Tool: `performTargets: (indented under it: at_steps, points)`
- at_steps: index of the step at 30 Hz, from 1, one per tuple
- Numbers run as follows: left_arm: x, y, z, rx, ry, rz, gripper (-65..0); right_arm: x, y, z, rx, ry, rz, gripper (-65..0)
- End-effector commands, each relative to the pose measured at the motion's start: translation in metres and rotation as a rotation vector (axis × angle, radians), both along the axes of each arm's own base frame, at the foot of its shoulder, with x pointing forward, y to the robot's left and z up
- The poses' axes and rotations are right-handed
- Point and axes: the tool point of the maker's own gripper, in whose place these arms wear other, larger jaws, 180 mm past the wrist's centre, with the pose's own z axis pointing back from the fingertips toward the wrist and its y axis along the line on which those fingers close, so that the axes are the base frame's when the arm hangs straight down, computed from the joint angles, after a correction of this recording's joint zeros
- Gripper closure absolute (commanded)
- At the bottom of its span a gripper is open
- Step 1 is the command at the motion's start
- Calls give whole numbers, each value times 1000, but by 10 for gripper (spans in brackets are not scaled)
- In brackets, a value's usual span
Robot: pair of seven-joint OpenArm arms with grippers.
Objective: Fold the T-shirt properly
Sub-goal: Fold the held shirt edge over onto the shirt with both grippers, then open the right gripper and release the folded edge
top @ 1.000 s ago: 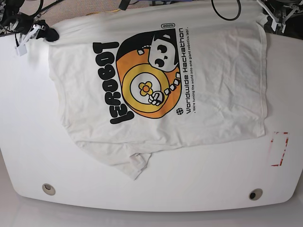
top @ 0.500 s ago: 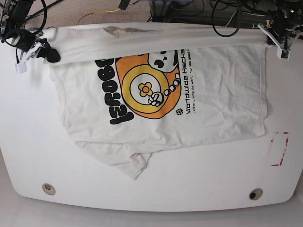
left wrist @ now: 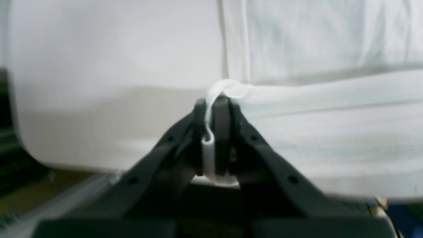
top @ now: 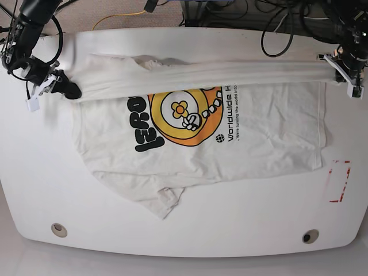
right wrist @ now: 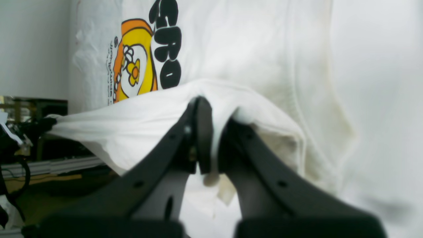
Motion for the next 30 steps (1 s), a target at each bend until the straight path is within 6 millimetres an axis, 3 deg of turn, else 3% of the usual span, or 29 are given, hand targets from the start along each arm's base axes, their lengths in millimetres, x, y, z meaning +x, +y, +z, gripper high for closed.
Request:
performTargets:
  at_steps: [1,6,10,15,19,21,24,28,30]
  points:
    - [11,7,11,42,-22,-9,0,14,-18,12,-54,-37,-26,0]
    - [29,15,24,66,-61,-22,0,18,-24,10,-100,-24,-30,0]
    - [39,16,13,39,-33,-44,0,21,-25,8,-123,-14,-22,0]
    - [37,23,-8,-8,17,-25,-1,19,-31,3,-159,4,-35,-100]
    - [44,24,-12,-31,17,-20,-146,19,-33,2,-173,9,-34,-279]
    - [45,26,-11,-28,17,-21,-268,19,-33,2,-175,10,-33,-388]
    - [49,20,-11,-26,17,-45,-364,14,-31,1,-171,19,-26,-477]
    - [54,13,-7,-16,9,-72,-371,-6,-27,8,-134,3,-22,-495]
    - [55,12,-5,-12,4,-79,-371,-16,-15,10,-100,-16,-17,-495]
